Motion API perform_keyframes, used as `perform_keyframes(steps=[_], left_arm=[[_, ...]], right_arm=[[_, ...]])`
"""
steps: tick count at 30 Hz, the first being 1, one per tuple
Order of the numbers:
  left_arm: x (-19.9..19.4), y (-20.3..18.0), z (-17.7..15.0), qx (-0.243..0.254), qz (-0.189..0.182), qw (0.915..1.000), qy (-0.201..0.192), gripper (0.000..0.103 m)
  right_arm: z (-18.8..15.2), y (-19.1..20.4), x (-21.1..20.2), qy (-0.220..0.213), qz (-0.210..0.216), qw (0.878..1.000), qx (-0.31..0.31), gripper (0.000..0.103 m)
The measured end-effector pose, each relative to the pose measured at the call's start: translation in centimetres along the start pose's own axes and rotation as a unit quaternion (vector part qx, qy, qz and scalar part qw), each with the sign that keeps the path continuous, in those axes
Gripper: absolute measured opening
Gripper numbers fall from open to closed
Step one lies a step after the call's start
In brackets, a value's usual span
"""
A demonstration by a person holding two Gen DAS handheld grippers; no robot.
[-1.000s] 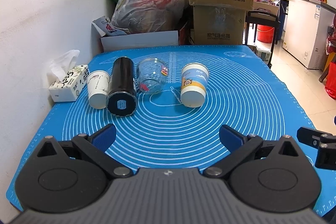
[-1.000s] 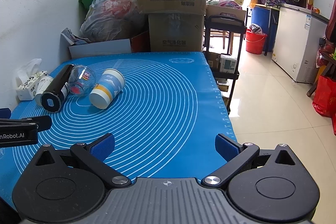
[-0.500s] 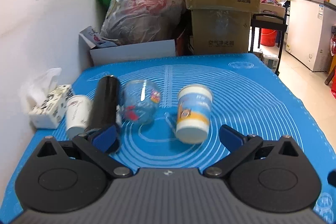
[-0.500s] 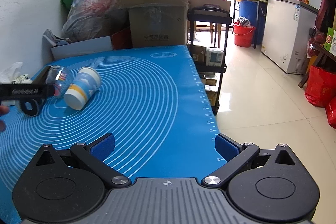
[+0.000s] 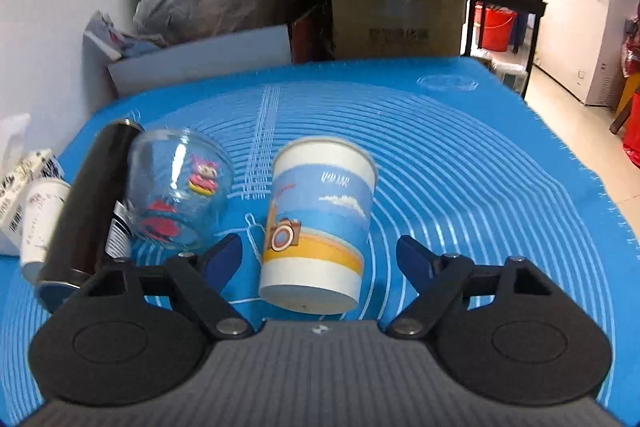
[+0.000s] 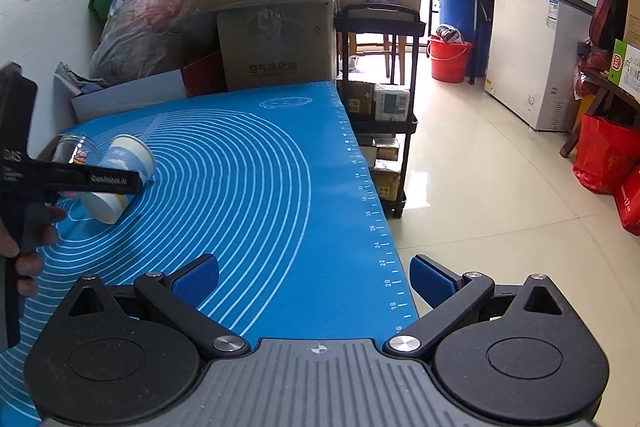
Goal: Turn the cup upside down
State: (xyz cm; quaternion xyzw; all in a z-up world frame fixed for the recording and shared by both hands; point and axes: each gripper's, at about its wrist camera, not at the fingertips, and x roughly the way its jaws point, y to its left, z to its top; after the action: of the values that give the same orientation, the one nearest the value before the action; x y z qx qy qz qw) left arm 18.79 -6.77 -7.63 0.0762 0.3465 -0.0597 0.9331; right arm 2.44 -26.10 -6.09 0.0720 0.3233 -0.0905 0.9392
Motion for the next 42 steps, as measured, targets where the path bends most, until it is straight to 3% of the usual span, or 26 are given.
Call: perform_keyframes(steps=[1,3,5,14,28,42], left_arm=[[0.5,0.0,-0.1,-0.003,0.001,1.0,0.004,0.083],[1.2,0.3,-0.2,-0.008,0.004,0.9998,0.016,0.065],[1.8,0.6,-0.2,-0.018,0.0,0.9993,0.032,0.056],[-1.8,1.1,-0.7,-0.015,-0.004,0.9999,-0.003,0.056],[-10.8,2.0,-5.1,-0.022,-0.008,0.9997,0.001,0.056],[-9.3,2.7,-8.7,-0.025,0.002,0.9985,0.049,0.056]], right_arm=[[0.0,0.0,0.2,0.001,0.0,1.0,0.0,0.103],[0.1,-0.2,0.4,0.001,-0.001,1.0,0.001,0.103],[0.1,-0.2,0.6,0.002,-0.001,1.0,0.001,0.103],[0.2,-0.1,0.4,0.001,0.0,1.0,0.0,0.103],[-0.8,1.6,-4.0,-0.004,0.026,1.0,-0.017,0.103],[-2.1,2.4,-5.3,0.014,0.029,0.999,-0.026,0.103]])
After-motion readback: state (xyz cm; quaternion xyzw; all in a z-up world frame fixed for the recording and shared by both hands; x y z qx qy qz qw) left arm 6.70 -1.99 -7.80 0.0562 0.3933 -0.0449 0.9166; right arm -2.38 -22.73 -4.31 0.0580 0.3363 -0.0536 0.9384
